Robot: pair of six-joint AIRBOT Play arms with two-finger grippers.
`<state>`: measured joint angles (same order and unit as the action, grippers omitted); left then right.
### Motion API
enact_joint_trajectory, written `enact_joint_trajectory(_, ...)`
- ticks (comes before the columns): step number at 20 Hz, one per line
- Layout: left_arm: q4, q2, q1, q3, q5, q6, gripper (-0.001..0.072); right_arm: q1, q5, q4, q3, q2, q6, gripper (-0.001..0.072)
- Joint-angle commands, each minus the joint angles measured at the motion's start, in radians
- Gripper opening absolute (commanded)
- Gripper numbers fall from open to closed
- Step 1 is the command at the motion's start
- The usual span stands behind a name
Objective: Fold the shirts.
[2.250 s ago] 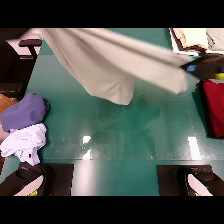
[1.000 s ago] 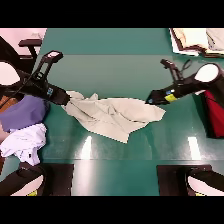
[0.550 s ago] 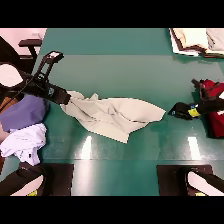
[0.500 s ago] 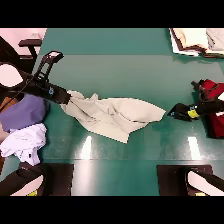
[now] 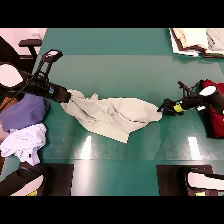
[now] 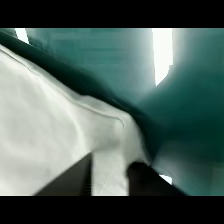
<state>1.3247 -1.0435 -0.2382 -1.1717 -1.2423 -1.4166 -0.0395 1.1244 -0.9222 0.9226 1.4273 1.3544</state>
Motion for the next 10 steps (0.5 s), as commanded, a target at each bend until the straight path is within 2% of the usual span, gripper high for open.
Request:
enact_joint_trajectory(1,0.000,0.000,0.000,0.000,0.000,-0.001,0.0029,-0.042,-0.023,0.005,0.032,0.031,-0.003,0.0050)
enact_joint_trajectory(2,0.000,0.000,0.000,0.000,0.000,-0.001,0.0028,-0.042,-0.034,0.005,0.032,0.018,-0.003,0.0019)
enact_joint_trajectory(6,0.013,0.013,0.000,-0.058,-0.015,-0.010,0.0028,-0.012,-0.064,0.004,0.057,-0.141,-0.003,0.0018)
enact_joint_trajectory(10,0.054,0.090,0.000,-0.320,-0.018,-0.025,0.0028,0.072,0.032,0.005,0.262,-0.356,-0.006,0.0018)
